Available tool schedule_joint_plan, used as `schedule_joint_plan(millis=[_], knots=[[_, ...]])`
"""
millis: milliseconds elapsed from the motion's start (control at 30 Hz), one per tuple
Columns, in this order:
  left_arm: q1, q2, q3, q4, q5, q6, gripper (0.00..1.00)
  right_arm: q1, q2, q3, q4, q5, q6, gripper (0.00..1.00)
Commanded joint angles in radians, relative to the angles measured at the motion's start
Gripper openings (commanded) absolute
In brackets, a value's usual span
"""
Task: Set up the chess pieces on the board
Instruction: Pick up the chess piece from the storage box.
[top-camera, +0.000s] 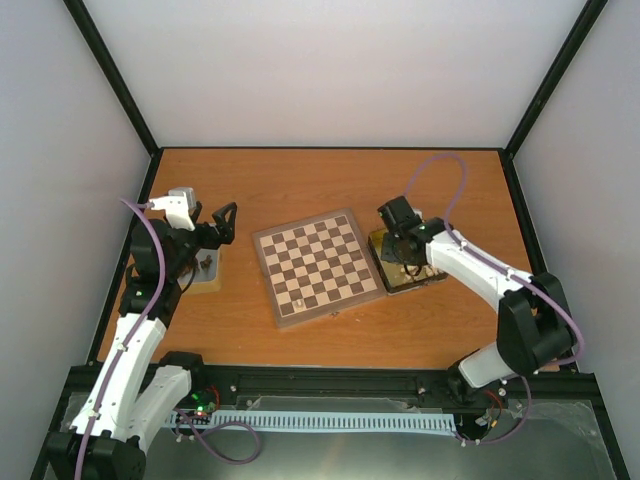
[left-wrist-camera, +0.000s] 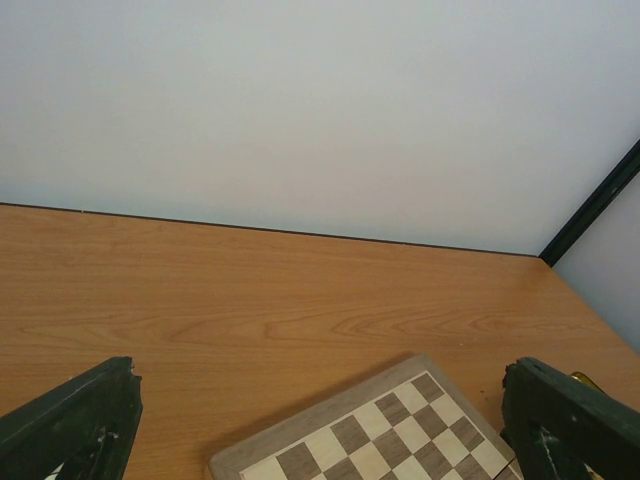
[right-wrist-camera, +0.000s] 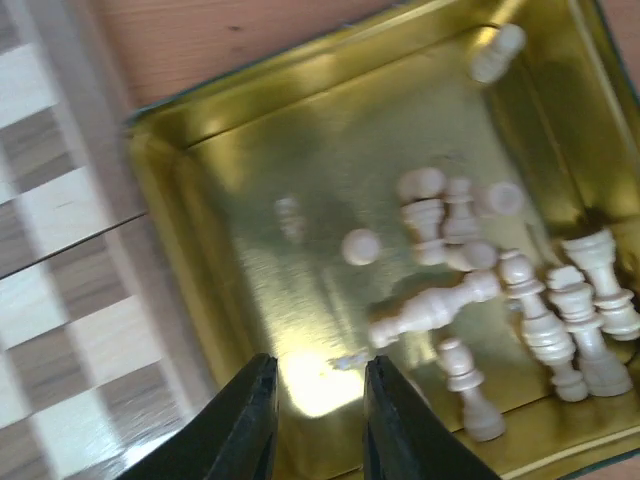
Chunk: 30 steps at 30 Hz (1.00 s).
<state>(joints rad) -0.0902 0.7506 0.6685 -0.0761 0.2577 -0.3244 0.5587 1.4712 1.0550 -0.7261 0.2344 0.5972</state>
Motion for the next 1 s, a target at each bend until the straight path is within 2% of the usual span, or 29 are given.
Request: schedule_joint_plan(millis=[0, 267, 567, 667, 767, 967], knots=[[-0.003, -0.009, 0.026, 0.011, 0.009, 0.002, 1.0, -0.08, 0.051, -0.016, 0.072, -0.007, -0.057, 0.25], [-0.004, -0.005, 0.025, 0.011, 0.005, 0.002, 1.0, -0.127, 0.196, -0.003, 0.122, 0.011, -0.089, 0.23], [-0.003, 0.002, 0.023, 0.017, 0.014, -0.001, 1.0, -0.152, 0.289, 0.045, 0.168, 0.006, -0.125, 0.25], [-0.003, 0.002, 0.023, 0.017, 0.013, 0.001, 1.0, -0.155, 0.31, 0.048, 0.174, 0.0, -0.135, 0.21], [-0.003, 0.002, 0.023, 0.017, 0.011, 0.001, 1.0, -0.155, 0.307, 0.052, 0.16, 0.004, -0.139, 0.12], [-0.003, 0.002, 0.023, 0.019, 0.014, 0.0, 1.0, -0.155, 0.228, 0.03, 0.136, 0.032, -0.125, 0.08]])
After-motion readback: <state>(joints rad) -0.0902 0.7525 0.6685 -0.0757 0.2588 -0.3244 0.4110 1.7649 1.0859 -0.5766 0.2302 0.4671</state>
